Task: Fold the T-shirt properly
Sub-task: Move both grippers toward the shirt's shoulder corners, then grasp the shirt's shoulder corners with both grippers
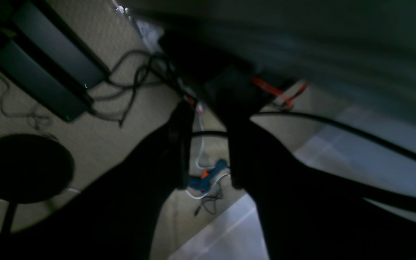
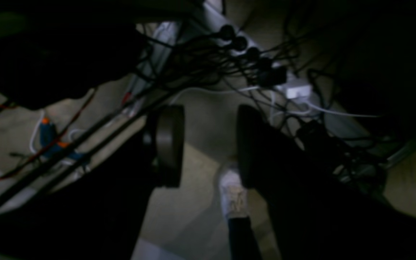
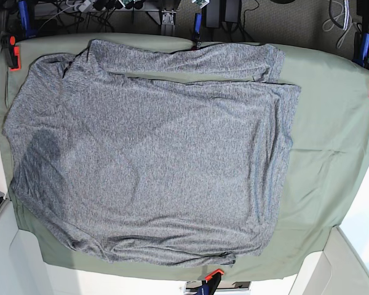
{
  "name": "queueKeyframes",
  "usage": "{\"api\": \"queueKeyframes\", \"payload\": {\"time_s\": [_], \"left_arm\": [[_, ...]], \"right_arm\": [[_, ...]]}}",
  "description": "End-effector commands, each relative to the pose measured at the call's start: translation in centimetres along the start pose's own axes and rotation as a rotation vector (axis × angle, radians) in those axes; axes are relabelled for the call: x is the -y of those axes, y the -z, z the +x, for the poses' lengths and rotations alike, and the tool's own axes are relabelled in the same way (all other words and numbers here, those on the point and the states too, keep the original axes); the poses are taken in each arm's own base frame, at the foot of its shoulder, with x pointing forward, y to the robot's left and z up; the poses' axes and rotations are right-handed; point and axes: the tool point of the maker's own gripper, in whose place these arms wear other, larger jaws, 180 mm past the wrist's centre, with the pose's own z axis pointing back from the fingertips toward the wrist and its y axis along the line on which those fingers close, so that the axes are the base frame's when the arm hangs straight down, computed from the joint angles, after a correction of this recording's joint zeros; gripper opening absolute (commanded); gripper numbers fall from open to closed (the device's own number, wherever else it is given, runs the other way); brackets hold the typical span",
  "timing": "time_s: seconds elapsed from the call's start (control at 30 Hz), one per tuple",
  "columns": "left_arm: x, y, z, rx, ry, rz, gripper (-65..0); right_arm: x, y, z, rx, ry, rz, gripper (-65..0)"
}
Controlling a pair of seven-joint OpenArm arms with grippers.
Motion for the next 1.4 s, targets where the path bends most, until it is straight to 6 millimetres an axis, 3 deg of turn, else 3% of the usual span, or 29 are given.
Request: {"api": "queueKeyframes", "payload": {"time_s": [0.0,0.17,0.27,0.4,0.87,0.97,1.1,1.2,1.37], "left_arm": [[-0.2,-0.3,-0.3,0.011,-0.005,0.008,-45.2],[-1.7,-2.2,0.4,0.107,-0.093,0.069,-44.7],[-1.5,-3.8,1.5,0.187,-0.122,0.035,-40.4],[-1.5,-6.4,2.8,0.292,-0.133,-0.007,-39.4],[-4.2,-17.2,2.7,0.533,-0.200,0.174,-39.4],[-4.6,-20.1,2.9,0.570,-0.169,0.213,-38.2],[-4.8,-24.5,4.0,0.659,-0.154,0.265,-28.6],[-5.0,-27.9,4.9,0.719,-0.154,0.304,-28.0],[-5.6,-32.9,6.6,0.814,-0.132,0.371,-28.0]], "right_arm": [[0.0,-0.4,0.2,0.027,-0.007,-0.019,-40.4],[3.0,-3.0,0.9,0.106,-0.050,-0.204,-40.4],[3.7,-4.4,1.0,0.127,-0.062,-0.228,-40.4],[3.7,-6.3,1.3,0.109,-0.053,-0.238,-40.4],[5.9,-17.0,4.9,0.307,-0.123,-0.273,-40.4],[7.5,-19.3,6.3,0.363,-0.085,-0.301,-40.3],[10.2,-22.4,9.0,0.453,-0.004,-0.331,-37.7],[12.3,-24.8,11.2,0.539,0.101,-0.351,-27.6],[16.7,-27.9,13.6,0.642,0.188,-0.448,-26.5]]}}
